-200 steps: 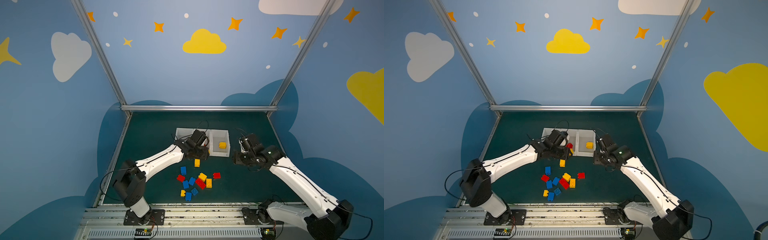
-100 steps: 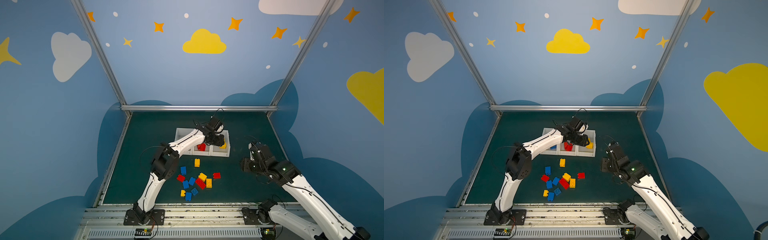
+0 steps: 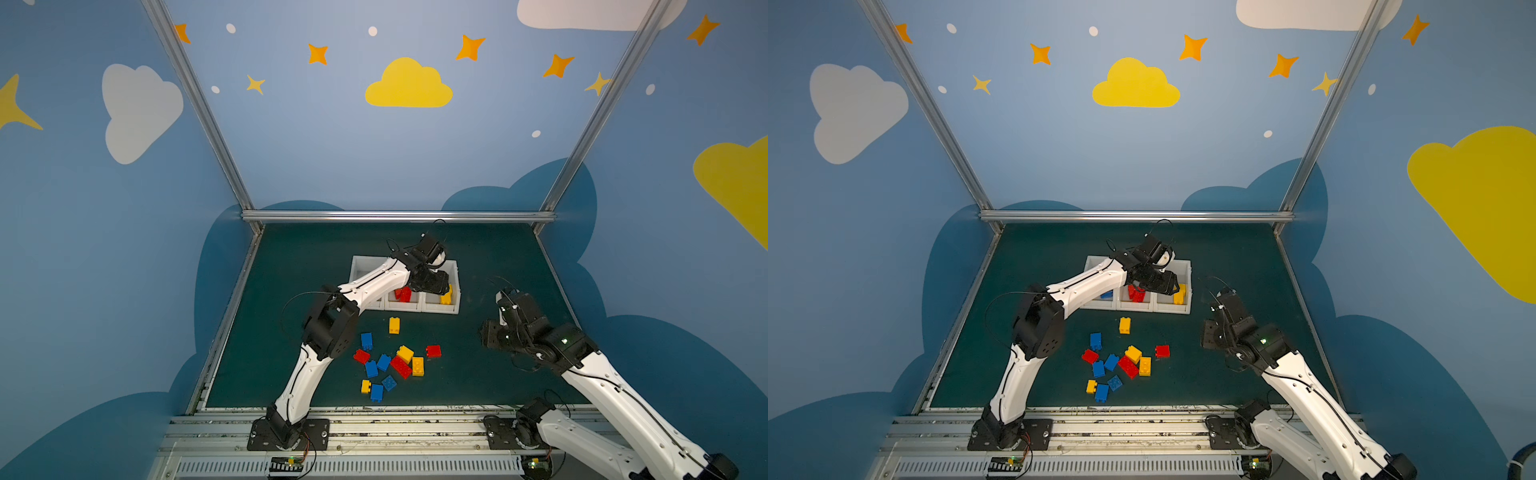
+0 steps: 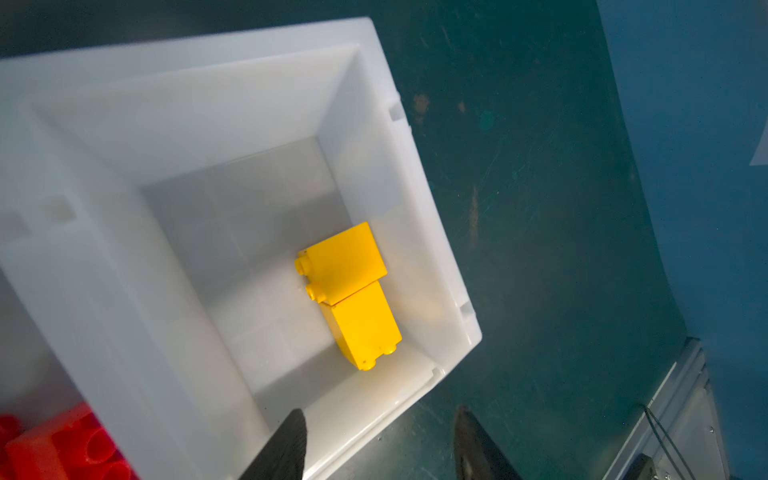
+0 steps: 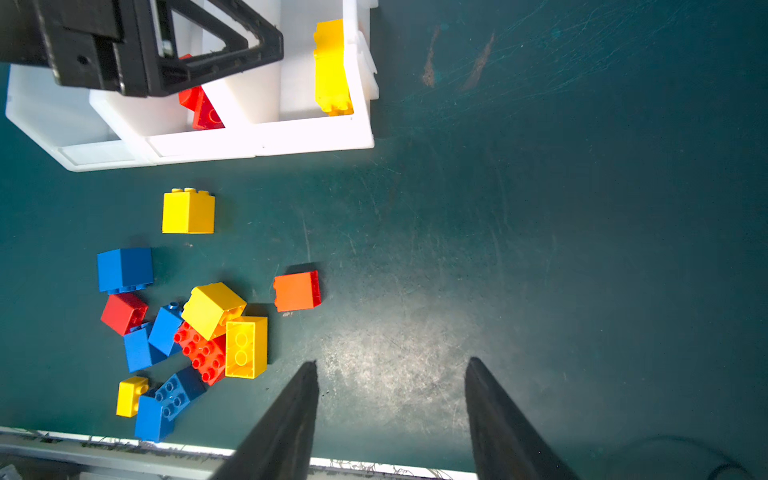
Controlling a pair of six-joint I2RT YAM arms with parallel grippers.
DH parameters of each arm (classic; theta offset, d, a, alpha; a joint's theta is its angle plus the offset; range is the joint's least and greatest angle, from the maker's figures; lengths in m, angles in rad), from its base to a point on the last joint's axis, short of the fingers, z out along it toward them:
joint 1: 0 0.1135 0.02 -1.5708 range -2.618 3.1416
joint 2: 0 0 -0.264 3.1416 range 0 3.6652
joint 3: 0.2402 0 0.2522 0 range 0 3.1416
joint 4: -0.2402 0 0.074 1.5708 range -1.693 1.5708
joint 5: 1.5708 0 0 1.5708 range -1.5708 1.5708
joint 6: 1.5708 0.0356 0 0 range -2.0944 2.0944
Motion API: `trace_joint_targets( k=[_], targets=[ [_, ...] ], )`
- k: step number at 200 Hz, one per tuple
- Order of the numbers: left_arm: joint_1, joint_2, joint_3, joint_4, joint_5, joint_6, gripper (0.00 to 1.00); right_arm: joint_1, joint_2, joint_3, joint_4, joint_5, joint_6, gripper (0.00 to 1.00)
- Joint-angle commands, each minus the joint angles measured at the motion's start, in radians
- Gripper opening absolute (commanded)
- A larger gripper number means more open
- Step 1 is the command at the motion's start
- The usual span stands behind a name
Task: Sort the legos into containers by color
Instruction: 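Withdraw the left gripper while the right gripper grasps a yellow brick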
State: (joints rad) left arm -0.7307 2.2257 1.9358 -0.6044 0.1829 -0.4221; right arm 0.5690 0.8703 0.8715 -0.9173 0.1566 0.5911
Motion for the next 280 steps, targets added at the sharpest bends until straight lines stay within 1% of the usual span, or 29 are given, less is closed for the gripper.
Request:
trace_joint_targets(
  k=[1,37,72,108,122,129,145,161,200,221,236,253,280],
  targets=[
    [0.009,-0.082,-0.054,0.028,-0.002,0.002,0.59,-0.005,-0.008,-0.007,-0.002,-0.01,0.013,0.57],
    [0.022,-0.14,-0.131,0.068,0.038,-0.012,0.6,-0.004,0.018,-0.012,0.016,-0.031,0.016,0.57],
    [0.037,-0.222,-0.234,0.13,0.044,-0.024,0.6,-0.004,0.084,-0.017,0.054,-0.063,0.012,0.57],
    [0.055,-0.316,-0.327,0.167,0.043,-0.026,0.6,-0.004,0.186,-0.002,0.104,-0.16,0.016,0.58],
    [0.063,-0.351,-0.344,0.138,0.043,-0.011,0.6,0.003,0.235,0.02,0.118,-0.208,0.013,0.57],
    [0.063,-0.375,-0.358,0.118,0.03,0.002,0.6,0.016,0.263,0.038,0.111,-0.215,0.016,0.57],
    [0.069,-0.457,-0.428,0.109,-0.018,0.019,0.6,0.051,0.32,0.082,0.085,-0.204,0.034,0.57],
    [0.081,-0.557,-0.538,0.129,-0.051,0.014,0.61,0.087,0.376,0.118,0.074,-0.204,0.042,0.57],
    [0.146,-0.805,-0.809,0.138,-0.135,-0.039,0.62,0.177,0.541,0.211,0.091,-0.226,0.041,0.57],
    [0.192,-0.938,-0.926,0.121,-0.169,-0.06,0.62,0.211,0.678,0.323,0.04,-0.247,0.053,0.57],
    [0.22,-1.029,-0.999,0.116,-0.188,-0.074,0.63,0.234,0.791,0.429,-0.015,-0.267,0.039,0.58],
    [0.244,-1.124,-1.066,0.108,-0.208,-0.089,0.63,0.278,0.899,0.526,-0.032,-0.242,0.029,0.59],
    [0.267,-1.246,-1.169,0.1,-0.233,-0.11,0.64,0.323,1.022,0.64,-0.01,-0.214,0.038,0.61]
  ],
)
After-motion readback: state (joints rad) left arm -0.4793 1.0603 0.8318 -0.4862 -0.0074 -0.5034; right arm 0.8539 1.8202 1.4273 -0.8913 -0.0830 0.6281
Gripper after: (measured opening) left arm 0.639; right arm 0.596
